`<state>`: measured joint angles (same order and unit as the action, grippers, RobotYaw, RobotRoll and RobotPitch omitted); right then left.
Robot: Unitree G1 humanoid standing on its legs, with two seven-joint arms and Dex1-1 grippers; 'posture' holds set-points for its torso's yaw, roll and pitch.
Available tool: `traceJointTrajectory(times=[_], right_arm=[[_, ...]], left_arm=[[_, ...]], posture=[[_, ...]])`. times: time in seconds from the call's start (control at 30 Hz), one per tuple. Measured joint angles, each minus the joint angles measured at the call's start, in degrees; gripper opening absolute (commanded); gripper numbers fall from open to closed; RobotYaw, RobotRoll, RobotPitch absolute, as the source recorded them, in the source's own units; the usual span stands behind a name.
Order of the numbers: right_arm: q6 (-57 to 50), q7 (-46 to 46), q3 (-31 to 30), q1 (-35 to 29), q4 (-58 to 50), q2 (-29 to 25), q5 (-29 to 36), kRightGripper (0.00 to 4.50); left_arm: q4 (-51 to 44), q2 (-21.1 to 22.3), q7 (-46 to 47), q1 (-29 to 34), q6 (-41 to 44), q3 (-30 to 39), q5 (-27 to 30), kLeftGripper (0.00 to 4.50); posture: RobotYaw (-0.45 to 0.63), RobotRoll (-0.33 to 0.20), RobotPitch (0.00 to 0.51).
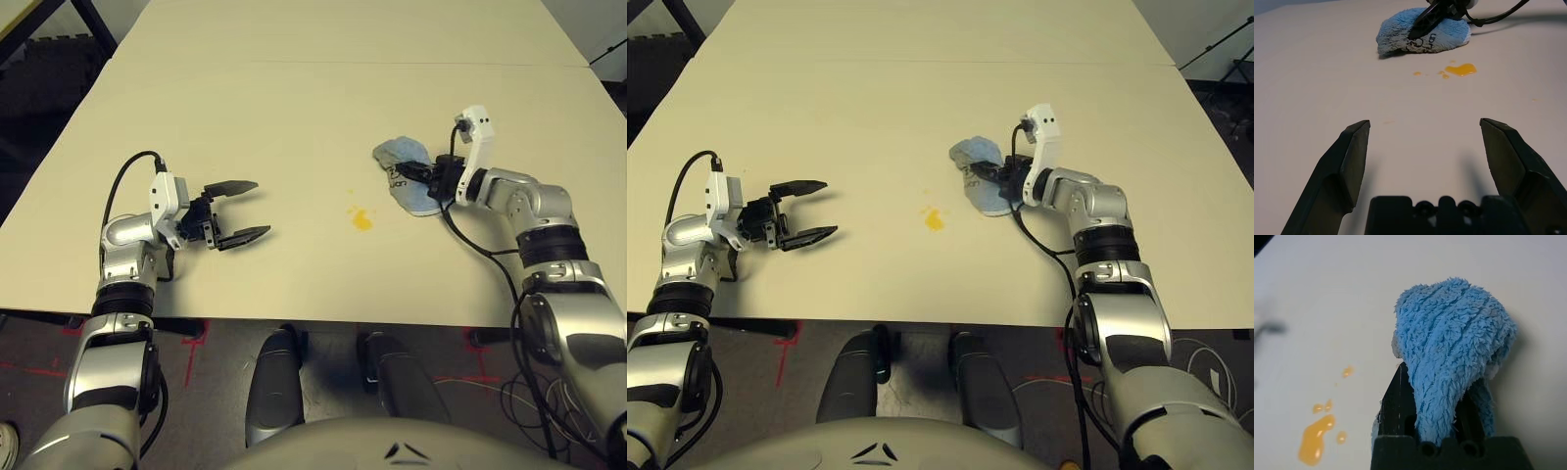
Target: Wipe the water off the table with a rag.
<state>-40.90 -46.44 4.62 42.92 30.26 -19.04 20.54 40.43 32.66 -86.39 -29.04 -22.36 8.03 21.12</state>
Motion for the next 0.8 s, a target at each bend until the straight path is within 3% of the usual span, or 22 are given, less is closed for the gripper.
traceJointTrajectory(times=[0.43, 0.8], right_arm=[[-7.49, 0.19, -5.38, -6.27, -14.06, 8.99, 0.92, 0.24], [-9.34, -0.05, -9.06, -6.12, -14.65, 13.28, 1.23, 0.24]], left_arm=[[-1.4, 0.0, 0.01, 0.33, 0.33, -0.11, 0.01, 4.5], [-2.4, -0.26, 0.07, 0.62, 0.91, -0.19, 0.01, 4.5]], posture=[[0.15, 0.0, 0.199], [0.15, 0.0, 0.203]])
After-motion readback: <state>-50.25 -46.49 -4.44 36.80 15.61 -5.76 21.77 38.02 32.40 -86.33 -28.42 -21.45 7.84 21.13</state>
